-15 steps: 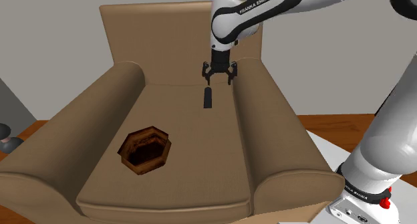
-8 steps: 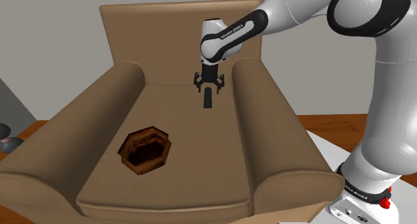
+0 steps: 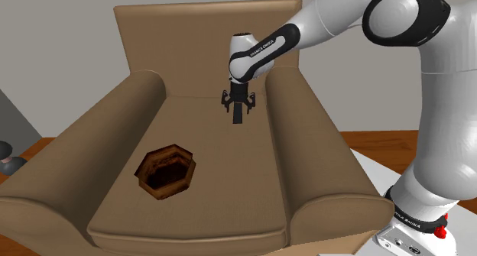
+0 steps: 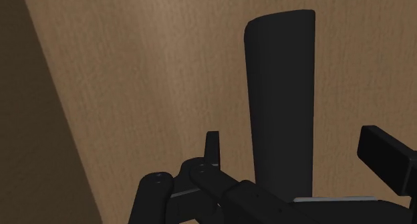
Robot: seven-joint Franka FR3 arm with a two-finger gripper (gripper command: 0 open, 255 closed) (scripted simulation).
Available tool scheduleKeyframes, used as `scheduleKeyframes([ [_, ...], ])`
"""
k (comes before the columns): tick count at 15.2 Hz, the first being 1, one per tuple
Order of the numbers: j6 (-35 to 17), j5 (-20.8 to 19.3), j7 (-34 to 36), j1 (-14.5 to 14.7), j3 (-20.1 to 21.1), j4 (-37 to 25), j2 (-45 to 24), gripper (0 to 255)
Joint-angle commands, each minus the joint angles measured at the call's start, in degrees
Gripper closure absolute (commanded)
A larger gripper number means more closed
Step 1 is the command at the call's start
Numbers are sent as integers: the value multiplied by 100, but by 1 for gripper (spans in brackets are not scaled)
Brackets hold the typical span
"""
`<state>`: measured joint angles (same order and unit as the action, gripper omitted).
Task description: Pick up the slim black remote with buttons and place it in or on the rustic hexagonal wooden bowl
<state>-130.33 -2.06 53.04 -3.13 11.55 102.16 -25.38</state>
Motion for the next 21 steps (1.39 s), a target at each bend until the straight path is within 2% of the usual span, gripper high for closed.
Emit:
scheduleKeyframes([
  [1,-28,-5,0,1,-3,0,-25,0],
  [6,-28,-5,0,1,-3,0,-26,0],
  [7,-28,-5,0,1,-3,0,-26,255],
  [16,-28,-5,0,1,-3,0,-26,255],
  [21,281,36,-12,-16,20,-115,170,255],
])
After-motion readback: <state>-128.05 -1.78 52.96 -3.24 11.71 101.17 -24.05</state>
